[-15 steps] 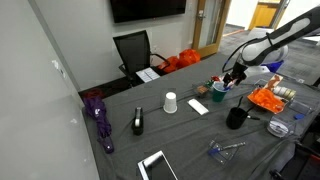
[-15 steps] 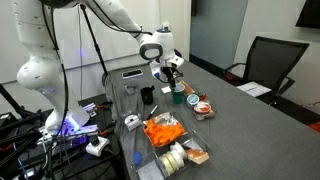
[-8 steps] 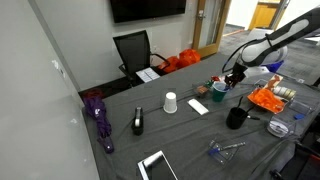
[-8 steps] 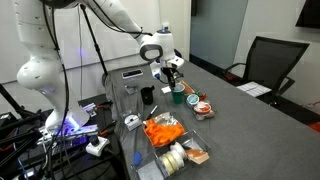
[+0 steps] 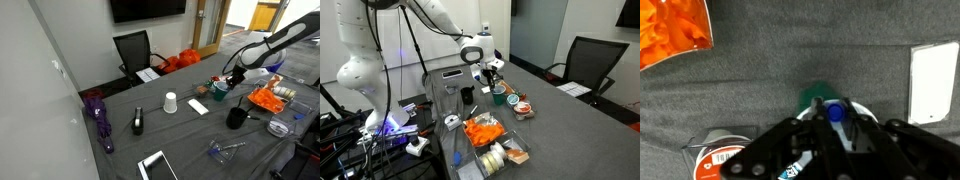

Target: Move the marker from the cup to the tray

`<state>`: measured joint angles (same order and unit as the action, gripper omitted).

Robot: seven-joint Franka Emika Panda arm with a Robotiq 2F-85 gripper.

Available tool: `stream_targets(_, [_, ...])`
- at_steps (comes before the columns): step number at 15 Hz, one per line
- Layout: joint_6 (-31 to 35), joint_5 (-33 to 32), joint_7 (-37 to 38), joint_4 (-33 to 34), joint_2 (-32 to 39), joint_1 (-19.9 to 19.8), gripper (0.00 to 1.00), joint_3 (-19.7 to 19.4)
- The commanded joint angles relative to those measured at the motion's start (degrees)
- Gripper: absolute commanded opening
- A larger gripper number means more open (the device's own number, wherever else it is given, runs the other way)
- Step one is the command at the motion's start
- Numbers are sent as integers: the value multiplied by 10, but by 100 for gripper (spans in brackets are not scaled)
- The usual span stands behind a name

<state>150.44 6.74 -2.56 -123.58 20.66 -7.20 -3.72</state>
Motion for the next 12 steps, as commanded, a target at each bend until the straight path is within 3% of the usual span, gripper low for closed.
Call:
stream_targets(1, [10, -1, 2, -1, 2, -1, 5, 1])
stream_targets(12, [-20, 7, 11, -25, -57, 3, 5, 6])
